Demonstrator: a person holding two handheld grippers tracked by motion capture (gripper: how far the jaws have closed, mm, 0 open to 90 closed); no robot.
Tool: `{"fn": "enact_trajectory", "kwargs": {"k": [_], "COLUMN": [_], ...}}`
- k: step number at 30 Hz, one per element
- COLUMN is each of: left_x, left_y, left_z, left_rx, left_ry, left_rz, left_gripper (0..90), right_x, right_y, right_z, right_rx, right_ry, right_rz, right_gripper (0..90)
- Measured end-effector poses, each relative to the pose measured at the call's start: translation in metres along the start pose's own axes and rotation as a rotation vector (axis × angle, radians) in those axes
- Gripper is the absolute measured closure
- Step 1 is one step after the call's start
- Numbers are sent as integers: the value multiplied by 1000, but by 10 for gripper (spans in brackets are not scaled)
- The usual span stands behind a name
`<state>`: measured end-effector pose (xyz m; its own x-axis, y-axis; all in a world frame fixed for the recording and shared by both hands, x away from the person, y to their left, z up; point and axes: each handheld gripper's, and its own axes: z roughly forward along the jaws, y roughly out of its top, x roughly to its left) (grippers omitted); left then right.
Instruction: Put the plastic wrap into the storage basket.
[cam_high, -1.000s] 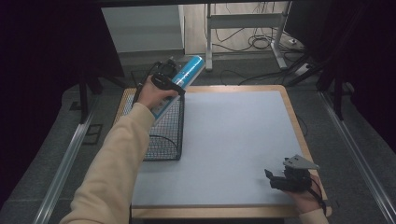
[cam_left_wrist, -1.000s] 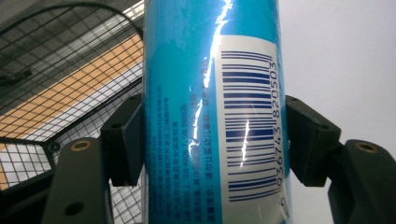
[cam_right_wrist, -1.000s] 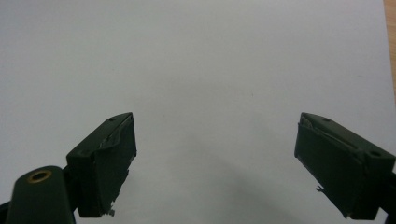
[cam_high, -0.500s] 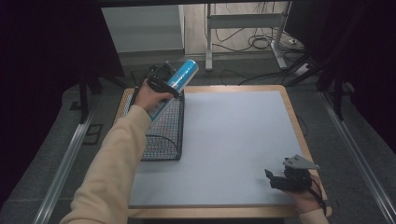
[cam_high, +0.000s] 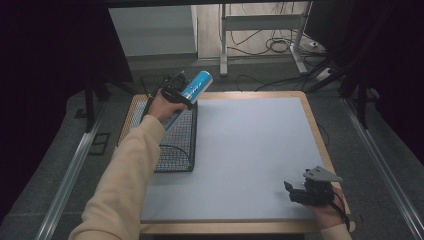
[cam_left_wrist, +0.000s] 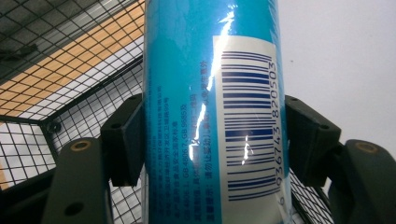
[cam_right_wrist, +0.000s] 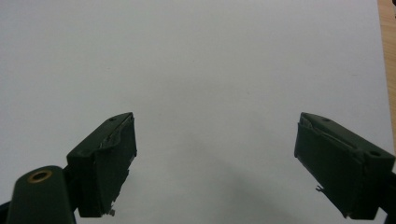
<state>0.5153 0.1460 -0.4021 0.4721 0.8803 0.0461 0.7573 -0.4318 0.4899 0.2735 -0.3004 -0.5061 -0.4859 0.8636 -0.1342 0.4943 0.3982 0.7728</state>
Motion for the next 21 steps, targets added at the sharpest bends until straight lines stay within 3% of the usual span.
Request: {"fn": "enact_trajectory", "kwargs": {"k": [8,11,12,21], "left_x": [4,4,3,6], "left_y": [-3,-4,-4,-7], "left_z": [8,14,17,31], "left_rx": [40,64,73,124], "left_ry": [5,32,58,72], "left_rz": [-11,1,20,24], "left_gripper": [320,320,320,319], "right_x": [1,2,2,2], "right_y": [1,1,1,0], "right_z": [-1,-1,-1,0], "right_rx": [-10,-11,-6,-3], "right_ry": [-1,0,2,-2], "right_rz": [-9,-11,-14,-19], "right_gripper": [136,136,136,136]}}
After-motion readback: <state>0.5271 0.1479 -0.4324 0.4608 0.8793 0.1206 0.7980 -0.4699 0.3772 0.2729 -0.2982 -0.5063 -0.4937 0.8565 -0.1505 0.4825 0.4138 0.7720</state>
